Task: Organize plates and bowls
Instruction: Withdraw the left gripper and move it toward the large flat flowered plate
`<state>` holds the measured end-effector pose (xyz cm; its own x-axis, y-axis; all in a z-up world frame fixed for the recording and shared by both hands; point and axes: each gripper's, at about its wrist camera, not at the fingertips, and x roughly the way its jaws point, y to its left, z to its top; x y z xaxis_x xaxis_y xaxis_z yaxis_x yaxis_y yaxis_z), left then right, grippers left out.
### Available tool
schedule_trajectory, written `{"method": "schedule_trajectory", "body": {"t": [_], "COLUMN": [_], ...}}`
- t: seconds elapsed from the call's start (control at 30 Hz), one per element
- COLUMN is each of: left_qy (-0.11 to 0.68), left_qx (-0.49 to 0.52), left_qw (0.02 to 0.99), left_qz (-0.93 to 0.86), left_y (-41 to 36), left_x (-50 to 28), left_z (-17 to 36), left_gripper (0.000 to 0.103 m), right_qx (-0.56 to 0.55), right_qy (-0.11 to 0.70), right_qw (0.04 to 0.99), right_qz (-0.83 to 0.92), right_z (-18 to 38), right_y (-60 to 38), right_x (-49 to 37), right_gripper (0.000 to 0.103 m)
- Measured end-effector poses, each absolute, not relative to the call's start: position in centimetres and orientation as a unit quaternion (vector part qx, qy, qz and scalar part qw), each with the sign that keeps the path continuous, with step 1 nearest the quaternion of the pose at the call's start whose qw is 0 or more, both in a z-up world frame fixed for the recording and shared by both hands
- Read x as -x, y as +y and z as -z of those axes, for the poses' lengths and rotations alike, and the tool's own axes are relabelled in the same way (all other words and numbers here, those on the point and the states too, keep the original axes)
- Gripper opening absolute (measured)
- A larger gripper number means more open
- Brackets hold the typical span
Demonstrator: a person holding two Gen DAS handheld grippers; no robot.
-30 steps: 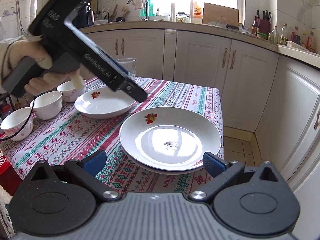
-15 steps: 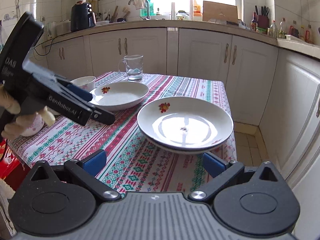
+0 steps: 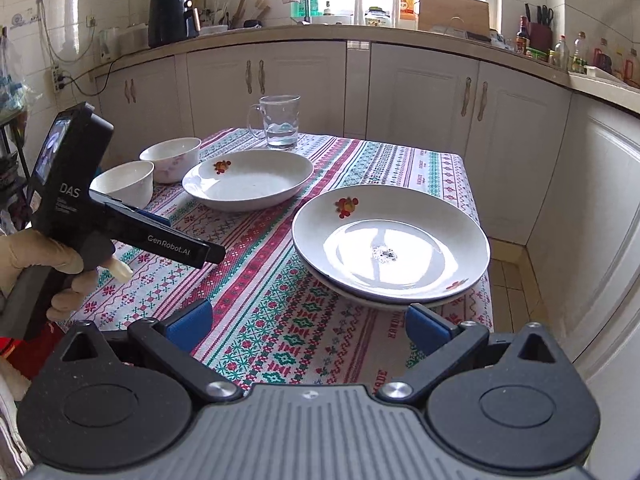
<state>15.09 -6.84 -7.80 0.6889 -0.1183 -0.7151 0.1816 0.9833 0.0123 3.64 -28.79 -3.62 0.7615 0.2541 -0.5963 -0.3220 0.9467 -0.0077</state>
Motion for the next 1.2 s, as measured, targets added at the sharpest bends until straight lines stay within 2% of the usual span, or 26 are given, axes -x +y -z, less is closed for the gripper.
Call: {"method": "schedule_trajectory", "body": {"t": [0.17,0.23,0.4,1.2], "left_qy": [0.377,0.380,0.374,0.363], "left_qx": [-0.030,-0.026,-0.029,-0.023], "left_qw": [0.922,0.921,0.923,0.929], "left_qz": [0.081,0.077,0.087,0.071], "left_y": [-6.9,-7.0,-7.1,-6.5], "left_x": [-16.1,-16.6,-17.2,-19.7], "left_z": [7.9,8.1,8.3,8.5], "left_gripper": [0.091,0.097,0.102,0.103], "right_qx": [0.077,0.089,0.110,0.168], "right_qy": [0.322,0.325,0.335,0.369], "right_qw": [0.929,0.926,0.917,0.866], "right_qz": [-0.164,-0.169,-0.188,-0.292], "right_z": [3.2,2.9,2.0,-1.2], "right_y": [-28.1,-27.8,-27.5,-25.7], "right_x": [-4.8,-5.3,-6.7,-19.2], "right_gripper": [0.103,0.103,0.103,0.103]}}
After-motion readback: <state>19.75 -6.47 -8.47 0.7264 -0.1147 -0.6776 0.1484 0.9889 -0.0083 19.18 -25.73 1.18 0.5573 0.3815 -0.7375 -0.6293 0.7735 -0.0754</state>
